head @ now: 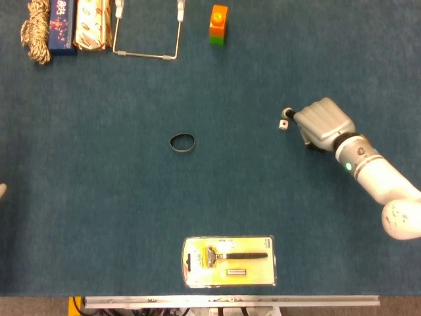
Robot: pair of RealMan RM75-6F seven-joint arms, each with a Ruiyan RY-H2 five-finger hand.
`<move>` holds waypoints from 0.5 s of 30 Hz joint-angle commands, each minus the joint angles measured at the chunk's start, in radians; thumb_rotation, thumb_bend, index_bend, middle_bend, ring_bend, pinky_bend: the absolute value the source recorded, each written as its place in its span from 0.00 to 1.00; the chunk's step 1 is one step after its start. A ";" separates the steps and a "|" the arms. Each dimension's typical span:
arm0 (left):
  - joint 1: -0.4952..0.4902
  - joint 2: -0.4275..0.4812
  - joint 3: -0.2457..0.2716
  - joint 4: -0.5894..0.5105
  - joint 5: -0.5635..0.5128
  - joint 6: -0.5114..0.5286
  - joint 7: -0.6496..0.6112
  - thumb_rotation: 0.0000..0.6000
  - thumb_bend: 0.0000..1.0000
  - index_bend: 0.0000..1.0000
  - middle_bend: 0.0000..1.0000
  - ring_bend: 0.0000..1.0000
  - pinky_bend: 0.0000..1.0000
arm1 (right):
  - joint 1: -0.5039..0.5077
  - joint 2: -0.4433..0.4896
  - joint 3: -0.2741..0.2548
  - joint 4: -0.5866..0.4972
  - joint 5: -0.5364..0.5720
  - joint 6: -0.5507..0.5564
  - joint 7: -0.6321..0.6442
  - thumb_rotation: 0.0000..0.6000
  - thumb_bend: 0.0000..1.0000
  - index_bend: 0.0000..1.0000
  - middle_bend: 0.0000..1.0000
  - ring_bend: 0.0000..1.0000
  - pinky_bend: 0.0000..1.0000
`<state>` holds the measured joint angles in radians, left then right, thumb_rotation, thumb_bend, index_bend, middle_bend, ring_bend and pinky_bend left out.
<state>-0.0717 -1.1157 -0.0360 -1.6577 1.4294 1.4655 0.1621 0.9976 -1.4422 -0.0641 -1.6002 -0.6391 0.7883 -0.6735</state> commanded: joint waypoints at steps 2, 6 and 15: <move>0.000 -0.001 0.001 0.002 0.001 0.000 -0.002 1.00 0.03 0.00 0.00 0.01 0.00 | 0.005 0.002 -0.010 -0.012 0.007 0.007 -0.009 0.98 1.00 0.20 1.00 1.00 1.00; 0.000 -0.003 0.001 0.005 0.006 0.001 -0.005 1.00 0.03 0.00 0.00 0.01 0.00 | 0.002 0.015 -0.018 -0.042 -0.001 0.021 -0.010 0.98 1.00 0.20 1.00 1.00 1.00; 0.002 -0.003 0.001 0.007 0.008 0.004 -0.010 1.00 0.03 0.00 0.00 0.01 0.00 | -0.013 0.059 -0.050 -0.122 -0.043 0.051 -0.009 0.98 1.00 0.20 1.00 1.00 1.00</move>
<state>-0.0699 -1.1187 -0.0348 -1.6510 1.4376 1.4696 0.1523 0.9886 -1.3907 -0.1073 -1.7116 -0.6724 0.8321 -0.6830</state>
